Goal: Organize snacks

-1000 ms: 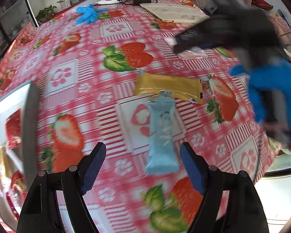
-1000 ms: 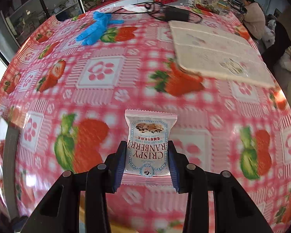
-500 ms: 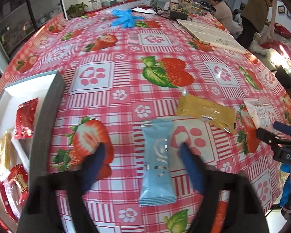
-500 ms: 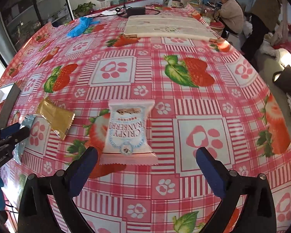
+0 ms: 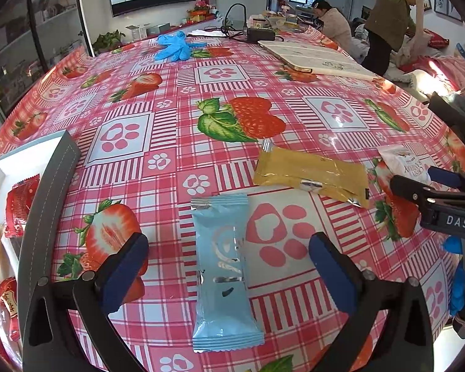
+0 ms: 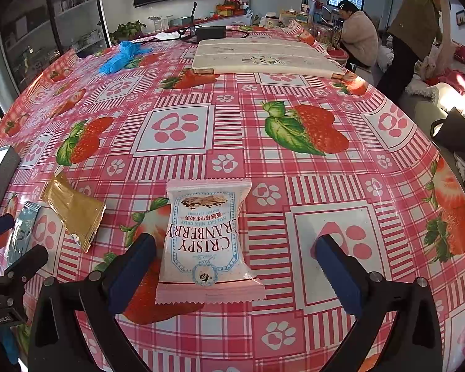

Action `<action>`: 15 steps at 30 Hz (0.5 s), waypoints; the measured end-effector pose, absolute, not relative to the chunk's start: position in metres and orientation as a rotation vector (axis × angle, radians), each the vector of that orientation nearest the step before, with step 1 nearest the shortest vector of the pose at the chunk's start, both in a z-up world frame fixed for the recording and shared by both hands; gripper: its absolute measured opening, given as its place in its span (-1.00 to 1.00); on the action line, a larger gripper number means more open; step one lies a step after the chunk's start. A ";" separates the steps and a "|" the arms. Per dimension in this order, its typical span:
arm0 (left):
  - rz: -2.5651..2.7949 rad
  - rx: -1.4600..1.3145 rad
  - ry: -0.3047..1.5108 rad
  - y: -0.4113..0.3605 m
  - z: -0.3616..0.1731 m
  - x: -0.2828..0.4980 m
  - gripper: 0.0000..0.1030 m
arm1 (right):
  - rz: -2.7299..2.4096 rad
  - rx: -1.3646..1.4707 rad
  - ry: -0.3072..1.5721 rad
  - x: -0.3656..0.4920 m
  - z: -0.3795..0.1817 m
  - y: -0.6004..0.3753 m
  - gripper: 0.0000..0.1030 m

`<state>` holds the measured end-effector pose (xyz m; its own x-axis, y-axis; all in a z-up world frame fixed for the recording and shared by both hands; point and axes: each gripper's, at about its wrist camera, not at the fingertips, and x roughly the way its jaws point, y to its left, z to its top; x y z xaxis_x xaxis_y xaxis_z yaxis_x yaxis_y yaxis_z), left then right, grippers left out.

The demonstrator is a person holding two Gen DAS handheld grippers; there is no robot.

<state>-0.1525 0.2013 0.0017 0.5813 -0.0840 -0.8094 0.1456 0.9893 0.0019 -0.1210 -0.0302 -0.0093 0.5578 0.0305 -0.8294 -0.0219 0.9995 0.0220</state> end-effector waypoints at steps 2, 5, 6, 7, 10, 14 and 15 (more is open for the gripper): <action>-0.130 0.069 0.939 0.201 0.002 -0.154 1.00 | 0.031 0.009 0.977 -0.121 -0.010 -0.030 1.00; -0.127 0.068 0.938 0.201 0.002 -0.153 1.00 | 0.031 0.008 0.977 -0.121 -0.010 -0.030 1.00; -0.128 0.068 0.938 0.201 0.002 -0.153 1.00 | 0.032 0.009 0.977 -0.121 -0.010 -0.030 1.00; -0.128 0.068 0.938 0.201 0.002 -0.153 1.00 | 0.032 0.008 0.977 -0.121 -0.010 -0.030 1.00; -0.127 0.068 0.938 0.201 0.002 -0.153 1.00 | 0.032 0.009 0.977 -0.121 -0.010 -0.030 1.00; -0.128 0.069 0.938 0.202 0.002 -0.153 1.00 | 0.032 0.008 0.977 -0.121 -0.010 -0.030 1.00; -0.128 0.069 0.938 0.202 0.002 -0.153 1.00 | 0.032 0.008 0.977 -0.121 -0.010 -0.030 1.00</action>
<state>-0.1530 0.2017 0.0018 0.5844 -0.0797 -0.8076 0.1394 0.9902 0.0032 -0.1215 -0.0304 -0.0096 0.5590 0.0311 -0.8286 -0.0237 0.9995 0.0215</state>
